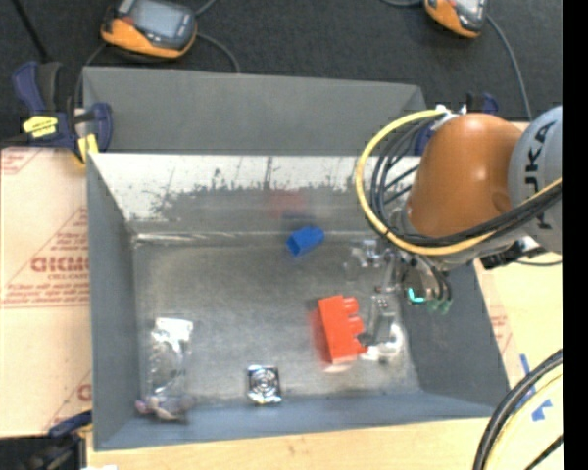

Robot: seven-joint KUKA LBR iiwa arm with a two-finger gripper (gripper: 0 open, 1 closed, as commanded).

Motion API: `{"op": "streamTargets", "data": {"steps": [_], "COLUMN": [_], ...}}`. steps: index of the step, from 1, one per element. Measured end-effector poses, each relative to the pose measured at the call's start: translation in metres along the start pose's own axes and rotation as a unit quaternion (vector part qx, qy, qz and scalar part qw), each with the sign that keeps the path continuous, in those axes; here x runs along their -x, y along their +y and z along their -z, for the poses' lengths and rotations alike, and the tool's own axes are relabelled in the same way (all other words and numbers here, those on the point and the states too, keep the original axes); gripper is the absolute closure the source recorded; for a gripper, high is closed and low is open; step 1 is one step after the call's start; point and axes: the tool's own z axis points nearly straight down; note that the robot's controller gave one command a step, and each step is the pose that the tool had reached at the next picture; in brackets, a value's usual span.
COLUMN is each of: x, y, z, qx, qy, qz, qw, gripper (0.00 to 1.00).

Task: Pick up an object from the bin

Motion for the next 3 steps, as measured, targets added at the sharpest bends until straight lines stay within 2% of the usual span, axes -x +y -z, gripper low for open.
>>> {"op": "streamTargets", "data": {"steps": [1, 2, 3], "x": [-0.05, -0.053, -0.019], "y": [-0.028, -0.02, -0.101], "z": [-0.064, -0.081, -0.077], "qx": [0.0, 0.001, 0.0], "qy": [-0.0001, -0.0024, -0.0045], "qz": [0.189, 0.125, -0.318], "qw": [0.982, 0.9921, 0.9481], "gripper": [0.0, 0.0, 0.0]}}
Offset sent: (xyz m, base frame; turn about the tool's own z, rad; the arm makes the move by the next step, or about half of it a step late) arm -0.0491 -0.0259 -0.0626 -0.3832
